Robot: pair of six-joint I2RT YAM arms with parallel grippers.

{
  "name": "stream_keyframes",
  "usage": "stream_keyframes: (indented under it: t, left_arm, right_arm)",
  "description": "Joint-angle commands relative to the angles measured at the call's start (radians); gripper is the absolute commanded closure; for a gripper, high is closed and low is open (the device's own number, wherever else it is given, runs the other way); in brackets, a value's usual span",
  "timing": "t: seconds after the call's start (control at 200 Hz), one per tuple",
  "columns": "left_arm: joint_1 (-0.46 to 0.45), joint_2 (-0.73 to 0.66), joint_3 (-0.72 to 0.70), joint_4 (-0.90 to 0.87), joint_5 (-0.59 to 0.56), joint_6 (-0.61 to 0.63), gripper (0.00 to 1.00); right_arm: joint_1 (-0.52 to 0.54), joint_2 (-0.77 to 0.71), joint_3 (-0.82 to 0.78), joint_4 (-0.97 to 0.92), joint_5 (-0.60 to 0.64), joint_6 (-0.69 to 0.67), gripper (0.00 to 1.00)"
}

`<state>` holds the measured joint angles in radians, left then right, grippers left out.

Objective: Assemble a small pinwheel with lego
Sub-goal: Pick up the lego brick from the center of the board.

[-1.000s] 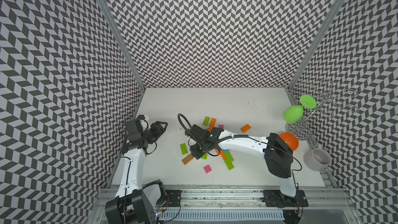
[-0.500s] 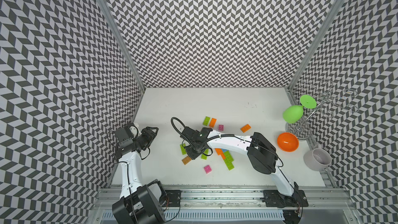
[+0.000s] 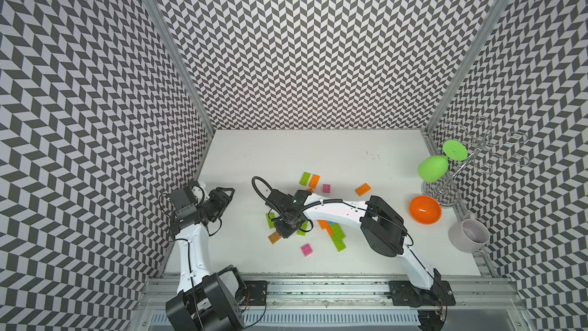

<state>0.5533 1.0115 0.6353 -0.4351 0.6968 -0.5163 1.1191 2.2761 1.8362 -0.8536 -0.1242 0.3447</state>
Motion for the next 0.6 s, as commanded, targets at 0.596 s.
stream_keyframes:
  t: [0.596]
  left_arm:
    - [0.014,-0.013,-0.01,0.007,0.016,0.014,0.45]
  right_arm:
    - [0.044,0.186,0.174,-0.333,0.222,0.106,0.86]
